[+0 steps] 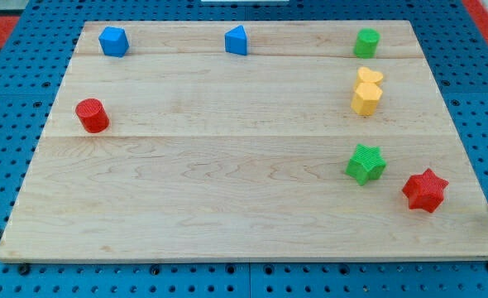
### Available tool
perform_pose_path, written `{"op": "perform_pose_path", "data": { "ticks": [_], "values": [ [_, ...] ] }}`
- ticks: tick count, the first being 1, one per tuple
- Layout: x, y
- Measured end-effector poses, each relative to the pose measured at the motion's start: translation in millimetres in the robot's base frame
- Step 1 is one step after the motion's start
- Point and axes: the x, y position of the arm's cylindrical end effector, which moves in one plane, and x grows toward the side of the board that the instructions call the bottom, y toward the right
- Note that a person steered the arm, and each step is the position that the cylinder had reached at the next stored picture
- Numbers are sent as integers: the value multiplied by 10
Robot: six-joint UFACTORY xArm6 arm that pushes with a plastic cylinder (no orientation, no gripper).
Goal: Move the red star to the top right of the green star
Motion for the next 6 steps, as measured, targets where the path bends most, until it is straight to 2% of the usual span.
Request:
{"op": "perform_pose_path", "data": {
  "ticks": [1, 2, 3, 5, 6],
  "values": [
    [149, -236],
    [53, -659],
    [-261, -824],
    [-615, -1018],
    [-372, -739]
  ]
}}
